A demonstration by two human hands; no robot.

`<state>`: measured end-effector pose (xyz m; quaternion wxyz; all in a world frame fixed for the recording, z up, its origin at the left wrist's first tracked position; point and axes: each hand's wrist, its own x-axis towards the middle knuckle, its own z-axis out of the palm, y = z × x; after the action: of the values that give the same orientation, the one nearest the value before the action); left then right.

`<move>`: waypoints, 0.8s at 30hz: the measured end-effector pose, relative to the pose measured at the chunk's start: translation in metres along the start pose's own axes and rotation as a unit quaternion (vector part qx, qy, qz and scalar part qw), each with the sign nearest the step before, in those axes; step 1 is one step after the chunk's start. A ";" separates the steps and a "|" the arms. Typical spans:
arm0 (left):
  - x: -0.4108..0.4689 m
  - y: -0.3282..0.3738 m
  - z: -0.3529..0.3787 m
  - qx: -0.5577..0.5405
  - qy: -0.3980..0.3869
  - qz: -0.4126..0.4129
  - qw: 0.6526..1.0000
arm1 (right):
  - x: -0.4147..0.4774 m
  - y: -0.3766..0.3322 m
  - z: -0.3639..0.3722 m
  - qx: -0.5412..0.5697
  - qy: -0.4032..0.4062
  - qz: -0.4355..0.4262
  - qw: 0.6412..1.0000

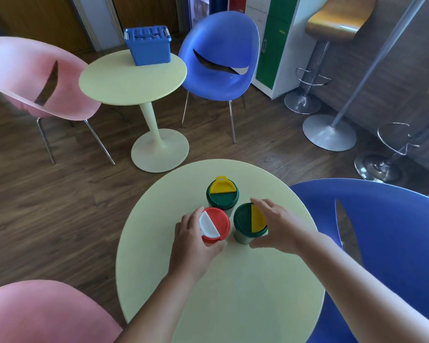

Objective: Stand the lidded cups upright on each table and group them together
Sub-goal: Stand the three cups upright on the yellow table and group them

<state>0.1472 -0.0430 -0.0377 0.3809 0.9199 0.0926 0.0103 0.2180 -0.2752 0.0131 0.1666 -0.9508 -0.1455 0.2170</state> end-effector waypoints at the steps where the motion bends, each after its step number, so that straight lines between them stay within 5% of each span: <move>1: 0.000 0.000 0.000 0.000 -0.001 0.000 1.000 | 0.000 0.001 0.003 0.011 0.015 0.003 1.000; 24: 0.000 0.000 -0.001 0.022 0.000 0.014 1.000 | -0.004 -0.006 0.035 0.108 0.125 0.041 0.985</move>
<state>0.1472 -0.0423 -0.0364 0.3608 0.9292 0.0794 0.0135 0.1967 -0.2627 -0.0131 0.2759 -0.9521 -0.0604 0.1170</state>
